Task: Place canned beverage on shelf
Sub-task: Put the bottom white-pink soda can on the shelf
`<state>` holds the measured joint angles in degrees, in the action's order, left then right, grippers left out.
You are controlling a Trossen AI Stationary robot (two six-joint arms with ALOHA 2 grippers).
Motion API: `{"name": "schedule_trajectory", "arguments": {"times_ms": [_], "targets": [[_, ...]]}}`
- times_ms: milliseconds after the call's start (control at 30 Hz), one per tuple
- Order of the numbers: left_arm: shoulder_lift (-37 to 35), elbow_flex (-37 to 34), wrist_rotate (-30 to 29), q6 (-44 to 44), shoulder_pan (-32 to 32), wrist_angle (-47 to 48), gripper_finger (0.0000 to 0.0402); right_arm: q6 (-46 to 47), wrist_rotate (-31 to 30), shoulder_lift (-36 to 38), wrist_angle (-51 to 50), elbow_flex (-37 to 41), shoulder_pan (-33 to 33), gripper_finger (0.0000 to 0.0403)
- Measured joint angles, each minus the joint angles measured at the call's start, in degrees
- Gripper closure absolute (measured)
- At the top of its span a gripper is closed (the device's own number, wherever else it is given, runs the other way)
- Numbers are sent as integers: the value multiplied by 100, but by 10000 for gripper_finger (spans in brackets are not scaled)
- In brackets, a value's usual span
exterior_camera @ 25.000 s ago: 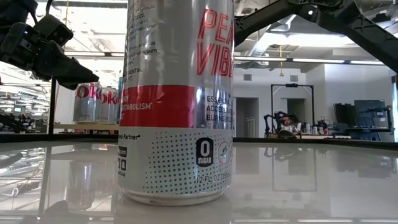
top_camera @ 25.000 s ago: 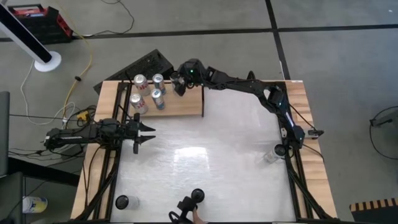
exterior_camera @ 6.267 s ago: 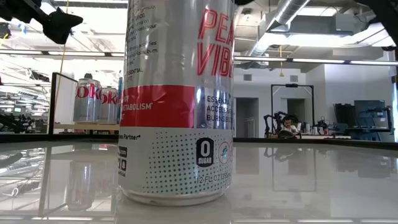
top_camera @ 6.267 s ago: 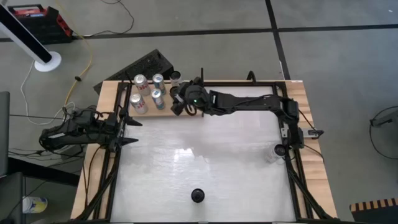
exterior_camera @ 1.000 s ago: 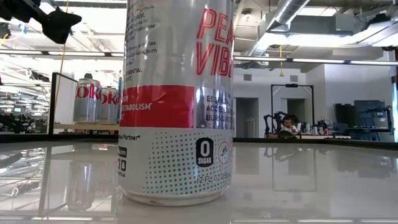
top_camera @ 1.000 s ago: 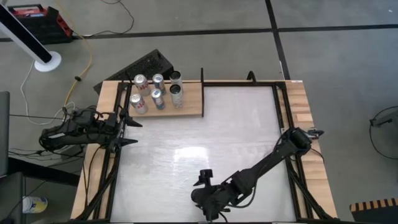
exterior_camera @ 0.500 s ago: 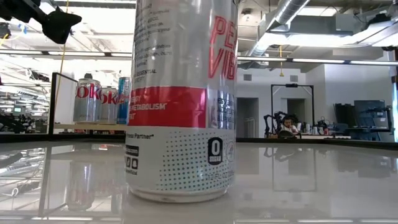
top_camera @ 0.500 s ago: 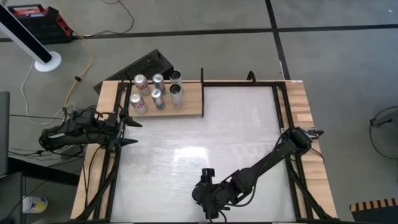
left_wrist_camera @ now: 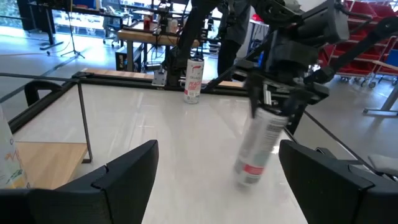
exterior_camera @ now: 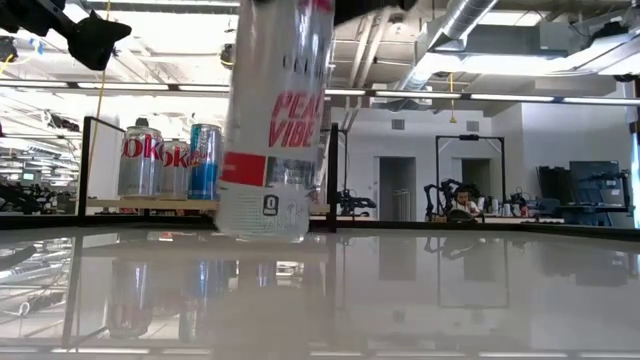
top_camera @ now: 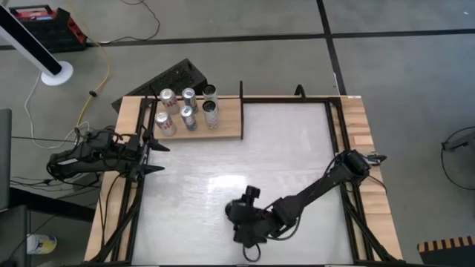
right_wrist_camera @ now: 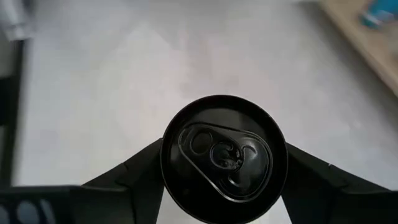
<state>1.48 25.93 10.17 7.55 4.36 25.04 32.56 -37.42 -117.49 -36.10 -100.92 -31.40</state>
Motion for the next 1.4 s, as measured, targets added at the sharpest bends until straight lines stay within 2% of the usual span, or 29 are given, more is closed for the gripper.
{"name": "schedule_trajectory", "arguments": {"times_ms": [200, 400, 667, 867, 1200, 1400], "targets": [[0, 0, 0, 0, 0, 0, 84, 795, -113, 0, -641, 0, 572, 117], [-2, 0, 2, -2, 2, -2, 84, 994, -99, 0, -734, 0, 1349, 115], [-2, 0, 2, -2, 1, -2, 84, 1116, 745, 26, -638, -15, 2239, 113], [-2, 0, 2, -2, 0, -1, 84, 994, 867, 28, -553, -15, 2419, 106], [-1, 0, 2, -2, 1, -1, 84, 455, 1051, 7, -430, -4, 2411, 62], [0, 0, 2, -2, 0, -2, 84, -19, 1072, 7, -424, -4, 2446, 56]]}}
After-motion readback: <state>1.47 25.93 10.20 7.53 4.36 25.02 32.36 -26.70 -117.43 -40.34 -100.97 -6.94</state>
